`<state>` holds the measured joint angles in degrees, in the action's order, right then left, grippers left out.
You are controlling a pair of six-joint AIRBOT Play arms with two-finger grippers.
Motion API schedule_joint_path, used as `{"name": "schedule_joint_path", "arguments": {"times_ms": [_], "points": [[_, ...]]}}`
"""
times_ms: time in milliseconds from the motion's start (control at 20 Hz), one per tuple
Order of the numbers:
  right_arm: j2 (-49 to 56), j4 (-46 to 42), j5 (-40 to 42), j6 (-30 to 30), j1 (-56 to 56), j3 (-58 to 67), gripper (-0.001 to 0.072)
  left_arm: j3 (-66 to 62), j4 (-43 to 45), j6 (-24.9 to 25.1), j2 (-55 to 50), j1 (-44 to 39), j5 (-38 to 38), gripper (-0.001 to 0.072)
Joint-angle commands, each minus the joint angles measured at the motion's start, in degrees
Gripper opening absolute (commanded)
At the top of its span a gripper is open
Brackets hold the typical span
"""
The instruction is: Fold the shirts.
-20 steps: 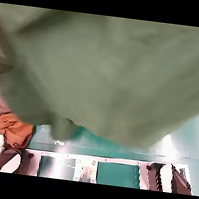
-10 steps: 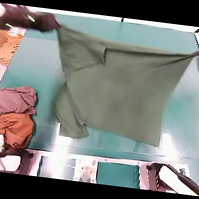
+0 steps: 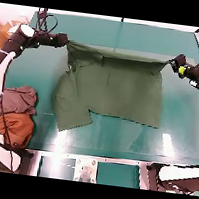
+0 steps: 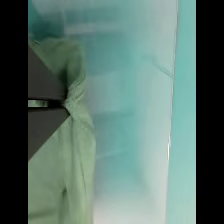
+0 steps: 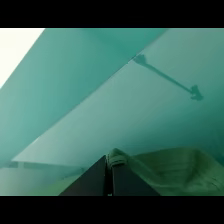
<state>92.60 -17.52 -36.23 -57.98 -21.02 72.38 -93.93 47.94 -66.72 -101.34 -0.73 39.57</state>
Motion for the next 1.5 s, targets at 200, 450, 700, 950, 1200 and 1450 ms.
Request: {"name": "schedule_joint_path", "arguments": {"times_ms": [200,450,700,950,1200,1450], "points": [[-1.99,-20.9,-7.08,-11.54,-1.42,-7.65,0.0012,-0.04,9.18,0.74,-2.6,0.37,14.27,0.0029],[-2.67,-21.11,-6.93,-12.17,-1.42,-13.09,0.0012,-0.04,9.11,-0.9,-5.57,0.37,20.85,0.0029],[-2.99,-24.28,-7.15,-15.12,-1.49,-13.46,0.0012,-0.04,8.98,-2.1,-6.29,0.37,22.62,0.0029],[-3.72,-26.25,-7.15,-20.74,-2.89,-13.46,0.0013,-0.04,8.9,-2.4,-6.29,0.37,23.67,0.0029],[-3.72,-26.47,-7.19,-20.72,-2.19,-13.46,0.0014,-0.04,8.46,-2.97,-6.29,0.31,27.58,0.0029],[-3.93,-26.47,-7.85,-20.96,-2.05,-13.38,0.0014,-0.22,7.89,-5.29,-6.12,-0.44,30.58,0.0029]]}}
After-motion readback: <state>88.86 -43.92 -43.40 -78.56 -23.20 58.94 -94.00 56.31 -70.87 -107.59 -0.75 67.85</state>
